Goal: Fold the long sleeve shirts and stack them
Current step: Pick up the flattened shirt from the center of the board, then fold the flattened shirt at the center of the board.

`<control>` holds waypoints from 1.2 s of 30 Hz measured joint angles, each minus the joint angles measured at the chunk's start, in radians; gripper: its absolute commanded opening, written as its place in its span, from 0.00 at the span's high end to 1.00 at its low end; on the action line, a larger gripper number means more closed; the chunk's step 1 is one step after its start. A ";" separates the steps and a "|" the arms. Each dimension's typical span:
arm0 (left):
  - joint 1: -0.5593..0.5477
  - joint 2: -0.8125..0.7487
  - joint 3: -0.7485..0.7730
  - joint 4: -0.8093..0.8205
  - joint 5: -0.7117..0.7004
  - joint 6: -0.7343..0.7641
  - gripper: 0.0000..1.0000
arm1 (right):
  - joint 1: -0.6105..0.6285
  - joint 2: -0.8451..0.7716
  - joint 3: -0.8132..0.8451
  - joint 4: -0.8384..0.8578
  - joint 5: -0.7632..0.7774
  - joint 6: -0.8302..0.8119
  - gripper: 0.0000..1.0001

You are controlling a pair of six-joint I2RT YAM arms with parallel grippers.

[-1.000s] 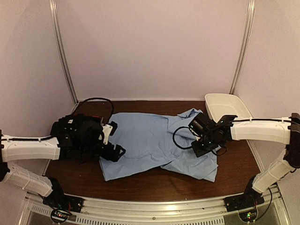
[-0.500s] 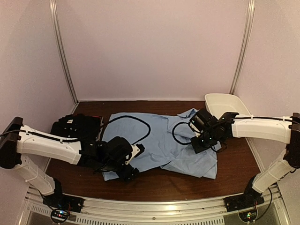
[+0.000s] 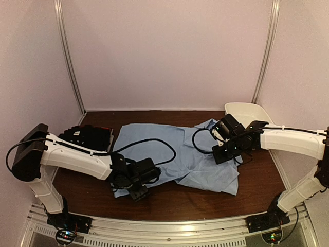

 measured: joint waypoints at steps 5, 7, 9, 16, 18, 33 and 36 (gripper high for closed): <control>0.000 0.023 0.009 -0.082 -0.081 -0.001 0.44 | -0.016 -0.002 -0.005 -0.001 -0.005 -0.001 1.00; 0.000 0.023 0.013 -0.108 -0.109 0.000 0.50 | -0.023 -0.006 -0.006 -0.003 -0.005 -0.002 1.00; 0.000 0.023 0.015 -0.129 -0.129 -0.001 0.56 | -0.030 -0.016 -0.006 -0.009 -0.005 -0.002 1.00; 0.002 0.013 0.015 -0.198 -0.182 -0.010 0.77 | -0.039 -0.050 -0.005 -0.024 -0.005 -0.002 1.00; 0.008 -0.008 0.015 -0.211 -0.194 -0.011 0.80 | -0.039 -0.050 -0.005 -0.026 -0.008 -0.001 1.00; 0.214 -0.127 0.016 -0.183 -0.229 0.057 1.00 | -0.039 -0.026 0.007 -0.021 -0.043 -0.010 1.00; 0.246 -0.116 0.016 -0.161 -0.229 0.079 1.00 | -0.039 -0.014 0.013 -0.020 -0.050 -0.019 1.00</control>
